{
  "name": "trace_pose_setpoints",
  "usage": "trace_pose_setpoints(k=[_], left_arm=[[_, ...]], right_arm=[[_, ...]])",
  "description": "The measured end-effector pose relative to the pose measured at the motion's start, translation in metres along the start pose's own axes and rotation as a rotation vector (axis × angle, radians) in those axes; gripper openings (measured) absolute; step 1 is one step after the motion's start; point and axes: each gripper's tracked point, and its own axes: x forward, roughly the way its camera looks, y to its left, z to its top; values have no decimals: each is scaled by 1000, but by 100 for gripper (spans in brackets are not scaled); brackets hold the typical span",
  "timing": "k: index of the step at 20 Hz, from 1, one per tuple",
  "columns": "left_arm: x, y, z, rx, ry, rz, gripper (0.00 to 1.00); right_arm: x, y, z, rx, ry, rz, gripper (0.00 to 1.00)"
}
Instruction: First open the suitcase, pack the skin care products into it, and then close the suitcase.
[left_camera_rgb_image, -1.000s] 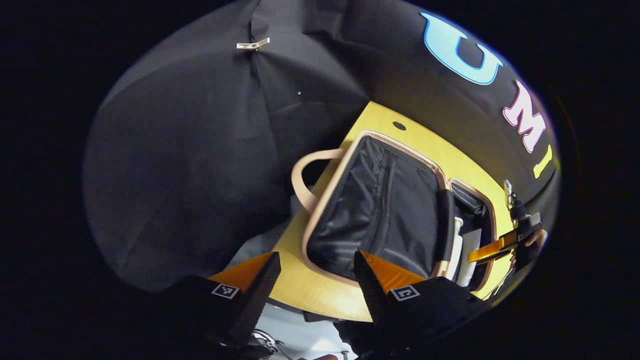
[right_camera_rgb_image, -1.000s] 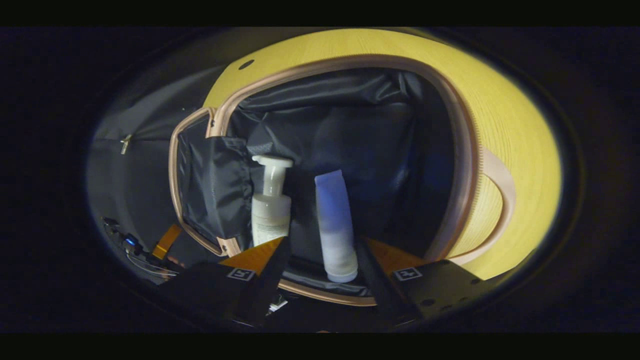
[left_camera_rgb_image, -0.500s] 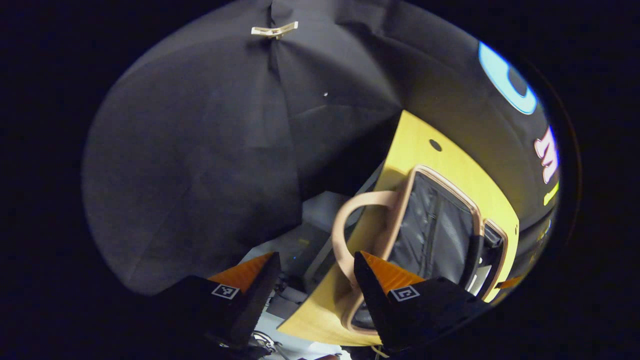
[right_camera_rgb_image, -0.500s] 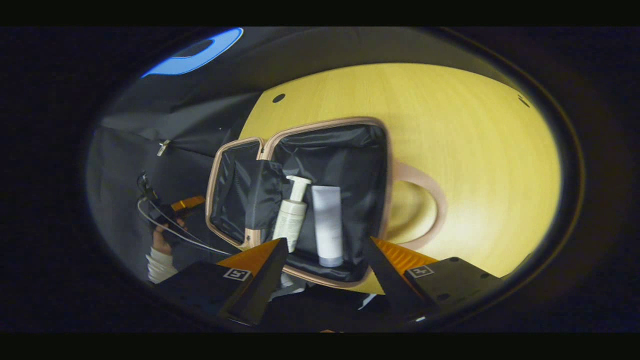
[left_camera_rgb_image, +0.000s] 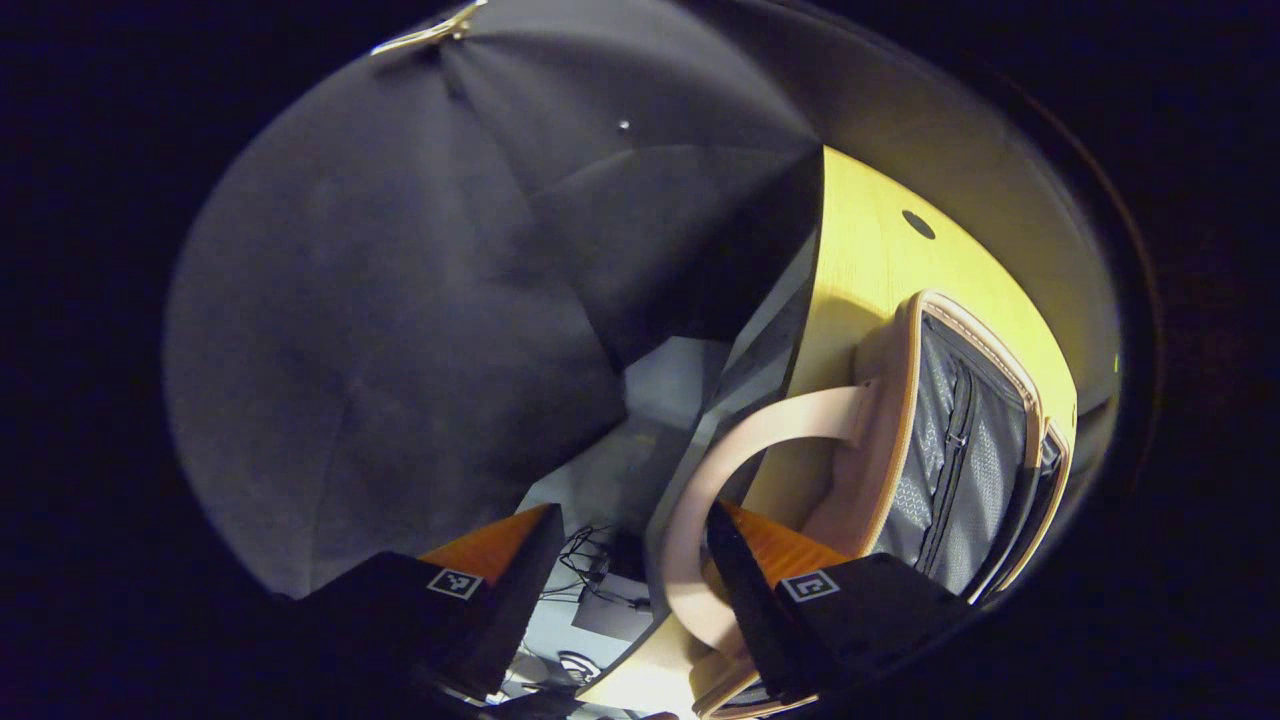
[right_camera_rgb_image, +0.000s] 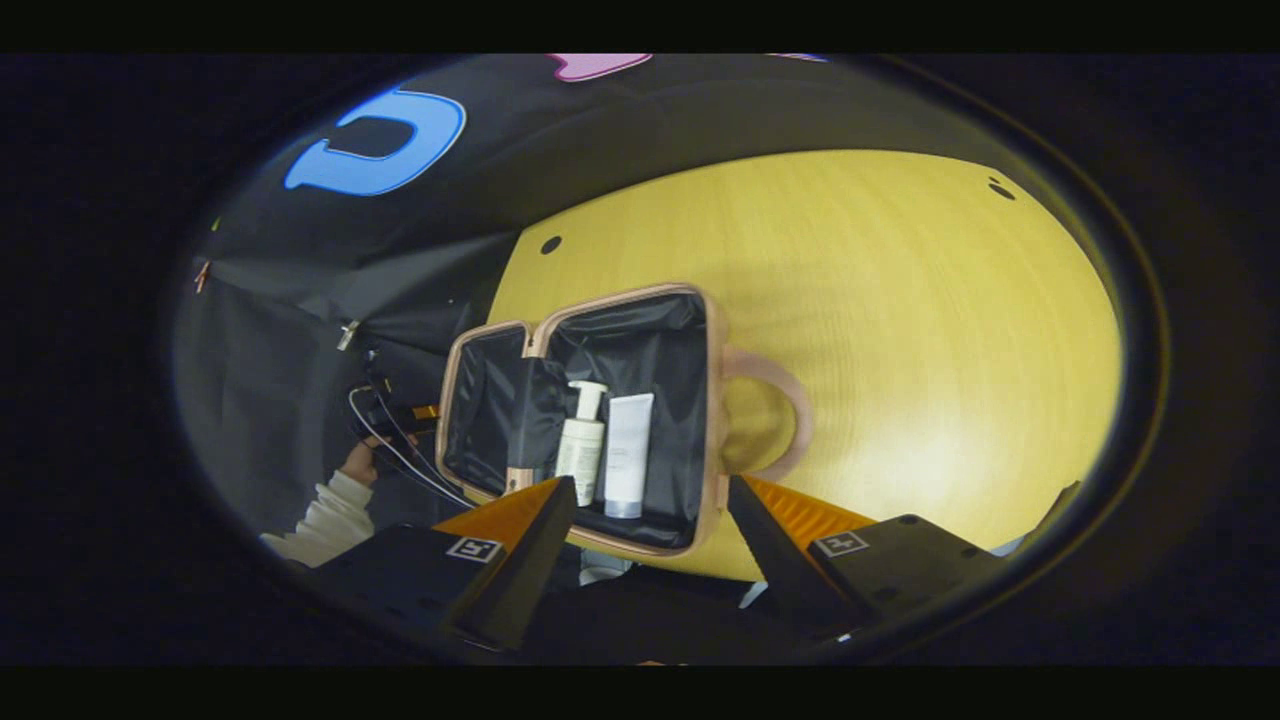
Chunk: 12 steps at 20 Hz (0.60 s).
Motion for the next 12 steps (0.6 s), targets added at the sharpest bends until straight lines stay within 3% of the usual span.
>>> trace_pose_setpoints(k=[3, 5, 7, 8, 11, 12], left_arm=[[3, -7, 1, 31, 22, -47, 82], [3, -9, 3, 55, 29, -37, 68], [3, -5, 3, 72, 35, -6, 65], [3, -13, -1, 62, 51, -36, 53], [5, -14, -4, 73, 93, 11, 20], [2, -15, 5, 78, 53, 16, 18]], right_arm=[[2, -8, -7, 27, 19, -17, 96], [4, -9, -6, 37, 26, -15, 96], [6, -2, -2, 41, 19, -2, 96], [8, 2, -2, 42, 19, 6, 96], [10, 8, -5, 30, 37, 23, 96], [11, 9, -5, 26, 43, 26, 96]])
